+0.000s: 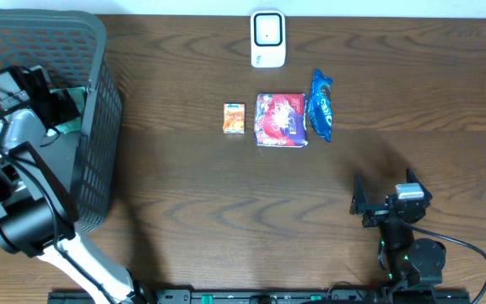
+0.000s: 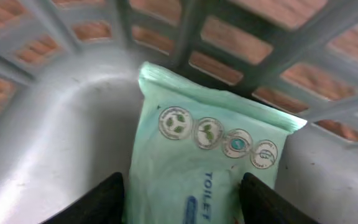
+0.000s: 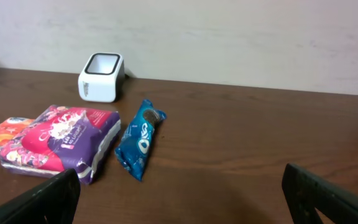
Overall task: Scan the item barcode
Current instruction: 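Grasp the pale green wipes pack with the left gripper, then lift the green pack out and set it left of the orange box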
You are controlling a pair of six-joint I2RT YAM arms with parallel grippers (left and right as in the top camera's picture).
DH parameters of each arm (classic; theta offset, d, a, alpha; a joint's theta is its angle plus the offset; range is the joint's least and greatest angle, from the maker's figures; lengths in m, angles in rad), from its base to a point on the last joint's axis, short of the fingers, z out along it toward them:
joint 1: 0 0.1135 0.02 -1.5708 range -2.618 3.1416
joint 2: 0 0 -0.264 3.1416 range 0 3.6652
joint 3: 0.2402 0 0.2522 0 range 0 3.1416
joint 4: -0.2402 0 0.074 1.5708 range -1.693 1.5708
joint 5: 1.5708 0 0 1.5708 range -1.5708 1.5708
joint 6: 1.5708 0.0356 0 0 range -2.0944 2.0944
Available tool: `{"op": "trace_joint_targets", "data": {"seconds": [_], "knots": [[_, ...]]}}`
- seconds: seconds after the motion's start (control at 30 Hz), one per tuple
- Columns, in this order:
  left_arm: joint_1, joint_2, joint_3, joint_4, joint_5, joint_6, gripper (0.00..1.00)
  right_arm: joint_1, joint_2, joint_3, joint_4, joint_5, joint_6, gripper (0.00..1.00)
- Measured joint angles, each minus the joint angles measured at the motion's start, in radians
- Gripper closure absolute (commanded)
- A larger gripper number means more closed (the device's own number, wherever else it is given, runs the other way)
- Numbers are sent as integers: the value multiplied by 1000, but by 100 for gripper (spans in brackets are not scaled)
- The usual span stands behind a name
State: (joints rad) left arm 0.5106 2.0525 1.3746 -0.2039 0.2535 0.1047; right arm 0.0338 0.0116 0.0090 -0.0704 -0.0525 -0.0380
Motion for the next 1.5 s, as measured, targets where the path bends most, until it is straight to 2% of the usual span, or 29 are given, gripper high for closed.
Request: {"op": "trace_joint_targets", "data": {"seconds": [0.03, 0.07, 0.2, 0.23, 0.47, 0.6, 0.83, 1.0, 1.2, 1.33, 1.5], "knots": [[0, 3, 0, 2, 4, 5, 47, 0, 0, 0, 0, 0, 0, 1], [0, 3, 0, 2, 6, 7, 52, 0, 0, 0, 0, 0, 0, 1], [0, 3, 2, 6, 10, 11, 91, 0, 0, 0, 0, 0, 0, 1], [0, 3, 3, 11, 13, 11, 92, 0, 0, 0, 0, 0, 0, 1], [0, -15, 13, 12, 15, 14, 93, 0, 0, 0, 0, 0, 0, 1], [0, -92, -8, -8, 3, -14, 93, 0, 0, 0, 0, 0, 0, 1], [0, -418, -9, -38, -1, -54, 93, 0, 0, 0, 0, 0, 0, 1], [0, -641, -6, -124, -2, -97, 93, 0, 0, 0, 0, 0, 0, 1], [-11, -835, -6, -135, 29, -282, 92, 0, 0, 0, 0, 0, 0, 1], [-96, -920, -6, -90, 118, -345, 93, 0, 0, 0, 0, 0, 0, 1], [-331, -935, -6, -84, 187, -377, 93, 0, 0, 0, 0, 0, 0, 1]]}}
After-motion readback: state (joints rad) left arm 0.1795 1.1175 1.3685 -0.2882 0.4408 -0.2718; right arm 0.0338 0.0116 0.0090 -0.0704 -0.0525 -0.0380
